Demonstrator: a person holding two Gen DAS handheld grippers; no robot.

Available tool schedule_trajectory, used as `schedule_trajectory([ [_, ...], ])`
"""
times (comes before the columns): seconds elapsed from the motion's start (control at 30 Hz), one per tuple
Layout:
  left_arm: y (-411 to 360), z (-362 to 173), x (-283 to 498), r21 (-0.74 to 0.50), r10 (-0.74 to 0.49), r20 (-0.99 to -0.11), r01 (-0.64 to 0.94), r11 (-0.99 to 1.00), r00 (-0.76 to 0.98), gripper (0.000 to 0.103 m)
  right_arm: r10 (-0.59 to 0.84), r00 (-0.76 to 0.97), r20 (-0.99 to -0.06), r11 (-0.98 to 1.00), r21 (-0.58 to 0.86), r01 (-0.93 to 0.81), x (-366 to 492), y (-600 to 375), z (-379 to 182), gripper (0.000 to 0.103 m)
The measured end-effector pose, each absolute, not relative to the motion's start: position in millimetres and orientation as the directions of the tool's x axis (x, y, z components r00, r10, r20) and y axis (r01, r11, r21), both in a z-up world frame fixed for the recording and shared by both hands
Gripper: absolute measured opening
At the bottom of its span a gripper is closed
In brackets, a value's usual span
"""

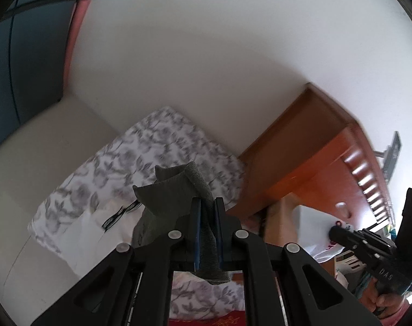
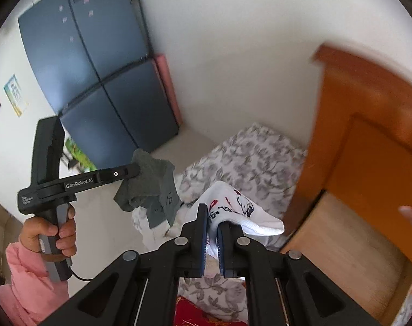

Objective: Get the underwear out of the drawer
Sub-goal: 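Carry the sock and Hello Kitty garment over the bed with both tools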

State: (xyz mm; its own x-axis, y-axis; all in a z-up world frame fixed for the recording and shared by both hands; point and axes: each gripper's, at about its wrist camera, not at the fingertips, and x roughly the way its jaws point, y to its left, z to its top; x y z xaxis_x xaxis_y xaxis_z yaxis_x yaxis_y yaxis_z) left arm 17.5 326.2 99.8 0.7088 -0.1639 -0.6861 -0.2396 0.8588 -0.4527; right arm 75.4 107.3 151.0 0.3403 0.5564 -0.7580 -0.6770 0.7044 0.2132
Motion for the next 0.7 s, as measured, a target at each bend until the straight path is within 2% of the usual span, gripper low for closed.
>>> schedule_trajectory([
  [0.27, 329.7, 43.1, 34.1, -0.453, -0.188, -0.759, -0.299, 0.84, 0.623, 0.009, 0.423, 0.256, -0.869, 0.743, 0.17, -0.648, 88.6, 158.0, 62.2, 0.007],
  [0.7, 334.7, -41.3, 56.3, -0.356, -0.161, -0.882, -0.401, 0.844, 0.443, 0.009, 0.3, 0.171, -0.938, 0.8, 0.149, -0.582, 104.1, 171.7, -9.5, 0.008],
])
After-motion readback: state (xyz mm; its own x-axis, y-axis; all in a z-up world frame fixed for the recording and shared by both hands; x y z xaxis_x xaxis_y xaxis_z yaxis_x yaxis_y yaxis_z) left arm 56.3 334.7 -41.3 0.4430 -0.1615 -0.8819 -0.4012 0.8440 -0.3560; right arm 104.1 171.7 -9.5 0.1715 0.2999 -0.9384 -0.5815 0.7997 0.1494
